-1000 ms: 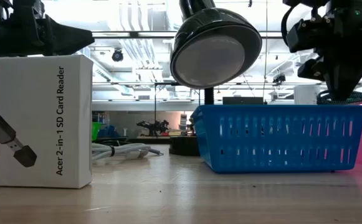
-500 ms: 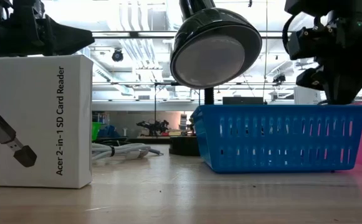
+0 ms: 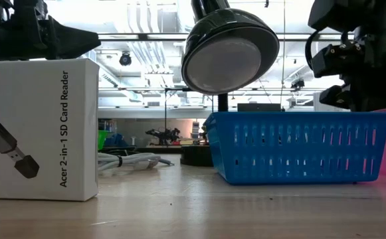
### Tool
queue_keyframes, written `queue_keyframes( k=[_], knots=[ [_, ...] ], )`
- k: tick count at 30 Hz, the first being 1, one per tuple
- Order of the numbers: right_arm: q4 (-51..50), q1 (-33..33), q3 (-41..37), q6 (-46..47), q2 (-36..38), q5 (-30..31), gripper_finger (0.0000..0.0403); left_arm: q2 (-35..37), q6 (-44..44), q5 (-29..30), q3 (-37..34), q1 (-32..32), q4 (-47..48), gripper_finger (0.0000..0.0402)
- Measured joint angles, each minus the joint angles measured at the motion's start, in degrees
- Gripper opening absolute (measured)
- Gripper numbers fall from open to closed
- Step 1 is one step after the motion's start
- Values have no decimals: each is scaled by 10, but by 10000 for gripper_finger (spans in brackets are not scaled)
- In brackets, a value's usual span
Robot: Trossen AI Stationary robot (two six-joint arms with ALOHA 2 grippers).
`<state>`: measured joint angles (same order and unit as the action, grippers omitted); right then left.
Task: Pick and place items into bin
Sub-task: Put the blue charger cable into the pink bin
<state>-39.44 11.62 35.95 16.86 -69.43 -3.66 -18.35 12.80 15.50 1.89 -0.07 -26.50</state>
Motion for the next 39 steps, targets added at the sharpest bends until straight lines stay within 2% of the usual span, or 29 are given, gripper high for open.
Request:
queue_keyframes(
  k=[39],
  knots=[
    [103,0,-75,9,0,1,13,0,0,0,0,0,0,185]
  ],
)
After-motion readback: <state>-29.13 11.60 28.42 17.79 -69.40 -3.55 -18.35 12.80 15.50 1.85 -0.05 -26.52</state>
